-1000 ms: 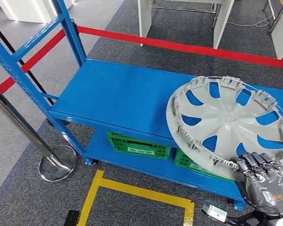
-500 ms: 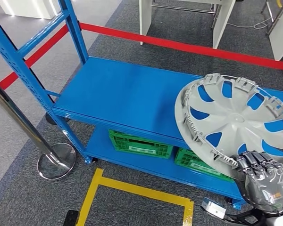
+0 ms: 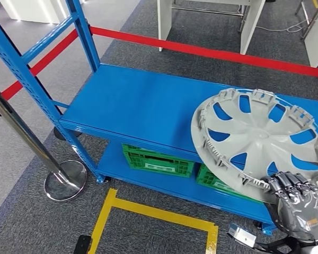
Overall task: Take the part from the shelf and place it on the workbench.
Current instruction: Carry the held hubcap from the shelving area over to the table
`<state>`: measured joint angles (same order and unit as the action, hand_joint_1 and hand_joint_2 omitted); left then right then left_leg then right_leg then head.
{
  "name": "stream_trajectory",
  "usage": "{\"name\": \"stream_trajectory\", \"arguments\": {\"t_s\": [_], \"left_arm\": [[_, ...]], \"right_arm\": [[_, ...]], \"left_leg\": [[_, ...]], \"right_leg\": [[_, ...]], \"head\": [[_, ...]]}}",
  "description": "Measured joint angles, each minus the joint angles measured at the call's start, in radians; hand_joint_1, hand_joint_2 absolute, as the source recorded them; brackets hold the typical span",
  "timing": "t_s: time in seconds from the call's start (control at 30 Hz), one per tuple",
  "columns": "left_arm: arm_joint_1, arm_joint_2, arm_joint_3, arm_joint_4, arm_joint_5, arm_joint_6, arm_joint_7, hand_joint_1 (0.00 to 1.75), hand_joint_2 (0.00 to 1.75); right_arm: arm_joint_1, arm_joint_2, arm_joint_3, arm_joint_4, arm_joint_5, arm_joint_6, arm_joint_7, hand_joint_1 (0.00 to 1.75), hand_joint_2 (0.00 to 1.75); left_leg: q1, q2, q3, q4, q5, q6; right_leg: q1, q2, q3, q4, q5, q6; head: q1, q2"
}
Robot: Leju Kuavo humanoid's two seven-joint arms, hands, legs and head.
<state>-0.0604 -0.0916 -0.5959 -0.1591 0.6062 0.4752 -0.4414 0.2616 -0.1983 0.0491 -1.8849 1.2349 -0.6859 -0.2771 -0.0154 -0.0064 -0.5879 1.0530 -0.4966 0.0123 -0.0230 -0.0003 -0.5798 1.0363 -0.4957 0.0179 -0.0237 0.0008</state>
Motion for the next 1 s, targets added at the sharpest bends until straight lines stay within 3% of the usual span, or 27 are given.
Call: {"name": "stream_trajectory", "arguments": {"t_s": [0.07,0.13,0.17,0.2,0.23,0.33,0.4,0.47,0.5,0.53,0.63,0.67,0.7,0.73,0.77,0.8,0.87,0.93,1.0], "left_arm": [[-0.001,0.000,0.000,0.000,0.000,0.000,0.003,0.00,1.75],[-0.001,0.000,0.000,0.000,0.001,0.000,0.005,0.00,1.75],[-0.001,0.000,0.000,0.000,0.001,0.000,0.005,0.00,1.75],[-0.002,0.000,0.000,0.000,0.001,-0.001,0.006,0.00,1.75],[-0.002,-0.001,0.000,0.000,0.001,-0.001,0.006,0.00,1.75],[-0.008,-0.001,0.000,0.000,0.000,-0.003,0.006,0.00,1.75],[-0.011,-0.001,0.000,0.000,0.000,-0.004,0.006,0.00,1.75],[-0.010,-0.002,-0.001,0.000,0.000,-0.005,0.006,0.00,1.75],[-0.009,-0.002,-0.001,0.000,-0.001,-0.005,0.007,0.00,1.75],[-0.009,-0.002,-0.001,0.000,0.000,-0.006,0.007,0.00,1.75],[-0.010,-0.006,-0.001,0.000,-0.001,-0.008,0.007,0.00,1.75],[-0.010,-0.007,-0.001,0.000,-0.001,-0.008,0.007,0.00,1.75],[-0.010,-0.008,-0.001,0.000,-0.001,-0.008,0.007,0.00,1.75],[-0.010,-0.008,-0.001,0.000,-0.001,-0.008,0.007,0.00,1.75],[-0.010,-0.009,-0.002,0.000,-0.001,-0.008,0.007,0.00,1.75],[-0.010,-0.009,-0.002,0.000,-0.002,-0.008,0.007,0.00,1.75],[-0.010,-0.009,-0.003,0.000,-0.003,-0.008,0.007,0.00,1.75],[-0.009,-0.009,-0.005,0.000,-0.005,-0.007,0.007,0.00,1.75],[-0.008,-0.008,-0.006,0.000,-0.006,-0.006,0.008,0.00,1.75]], "right_arm": [[0.001,0.000,0.001,0.001,-0.001,0.000,0.004,1.75,1.75],[0.002,-0.001,0.002,0.002,-0.002,0.000,0.008,1.75,1.75],[0.003,-0.001,0.002,0.002,-0.002,0.000,0.009,1.75,1.75],[0.003,-0.001,0.002,0.002,-0.003,0.000,0.011,1.75,1.75],[0.004,-0.002,0.002,0.003,-0.004,0.000,0.013,1.75,1.75],[0.005,-0.003,0.003,0.003,-0.005,0.000,0.020,1.75,1.75],[0.006,-0.005,0.004,0.003,-0.005,0.000,0.028,1.75,1.75],[0.008,-0.008,0.006,0.004,-0.006,0.000,0.033,1.75,1.75],[0.010,-0.010,0.007,0.004,-0.006,0.000,0.034,1.75,1.75],[0.013,-0.012,0.008,0.004,-0.006,0.000,0.035,1.75,1.75],[0.016,-0.018,0.012,0.006,-0.006,0.000,0.037,1.75,1.75],[0.017,-0.019,0.014,0.007,-0.006,0.000,0.039,1.75,1.75],[0.018,-0.020,0.015,0.007,-0.006,0.000,0.041,1.75,1.75],[0.020,-0.021,0.017,0.008,-0.005,0.000,0.043,1.75,1.75],[0.021,-0.022,0.019,0.009,-0.005,0.000,0.045,1.75,1.75],[0.020,-0.023,0.020,0.010,-0.004,0.000,0.046,1.75,1.75],[0.019,-0.025,0.021,0.010,-0.004,0.000,0.049,1.75,1.75],[0.020,-0.026,0.022,0.010,-0.003,0.000,0.050,1.75,1.75],[0.020,-0.026,0.022,0.011,-0.003,0.000,0.050,1.75,1.75]], "left_leg": [[0.006,0.001,-0.027,0.081,-0.067,-0.013],[0.013,0.001,-0.064,0.205,-0.139,-0.022],[0.016,0.001,-0.069,0.240,-0.155,-0.024],[0.018,0.001,-0.057,0.238,-0.151,-0.024],[0.019,0.001,-0.026,0.197,-0.130,-0.023],[0.017,0.000,0.099,-0.008,-0.066,-0.013],[0.010,-0.001,0.119,-0.057,-0.057,-0.005],[0.007,0.001,0.109,-0.061,-0.037,0.006],[0.007,0.002,0.102,-0.066,-0.024,0.013],[0.009,0.004,0.091,-0.072,-0.010,0.020],[0.005,0.009,0.050,-0.075,0.024,0.032],[0.003,0.010,0.035,-0.073,0.033,0.032],[0.002,0.011,0.019,-0.069,0.043,0.032],[0.002,0.011,0.003,-0.064,0.051,0.031],[0.002,0.011,-0.012,-0.057,0.059,0.028],[0.002,0.010,-0.025,-0.050,0.065,0.025],[0.000,0.009,-0.042,-0.033,0.075,0.016],[-0.001,0.009,-0.050,-0.027,0.087,0.005],[0.002,0.007,-0.058,-0.019,0.082,-0.006]], "right_leg": [[-0.003,-0.004,-0.008,-0.003,0.009,-0.012],[-0.002,-0.006,-0.022,-0.002,0.019,-0.016],[-0.002,-0.006,-0.030,-0.002,0.025,-0.016],[-0.002,-0.006,-0.038,-0.002,0.032,-0.015],[-0.002,-0.005,-0.046,-0.002,0.039,-0.013],[-0.002,-0.004,-0.060,-0.002,0.059,-0.001],[-0.004,-0.005,-0.063,-0.007,0.073,0.014],[-0.008,-0.005,-0.067,-0.014,0.087,0.029],[-0.010,-0.004,-0.074,-0.010,0.076,0.033],[-0.009,-0.002,-0.085,0.011,0.045,0.036],[-0.007,-0.001,-0.125,0.173,-0.097,0.036],[-0.005,-0.001,-0.128,0.224,-0.116,0.036],[-0.004,-0.001,-0.118,0.251,-0.110,0.036],[-0.004,-0.001,-0.092,0.243,-0.087,0.036],[-0.003,-0.002,-0.047,0.199,-0.059,0.036],[-0.004,-0.002,0.005,0.132,-0.049,0.036],[-0.001,-0.001,0.097,0.002,-0.065,0.032],[0.004,0.001,0.117,-0.041,-0.082,0.021],[0.002,-0.002,0.098,-0.038,-0.070,0.005]], "head": [[-0.004,0.000],[-0.006,0.000],[-0.006,0.000],[-0.006,0.000],[-0.006,0.000],[-0.005,0.000],[-0.005,0.000],[-0.005,0.000],[-0.004,0.000],[-0.004,0.000],[-0.002,0.000],[-0.002,0.000],[-0.002,0.000],[-0.002,0.000],[-0.002,0.000],[-0.001,0.000],[-0.002,0.000],[-0.003,0.000],[-0.004,0.000]]}}
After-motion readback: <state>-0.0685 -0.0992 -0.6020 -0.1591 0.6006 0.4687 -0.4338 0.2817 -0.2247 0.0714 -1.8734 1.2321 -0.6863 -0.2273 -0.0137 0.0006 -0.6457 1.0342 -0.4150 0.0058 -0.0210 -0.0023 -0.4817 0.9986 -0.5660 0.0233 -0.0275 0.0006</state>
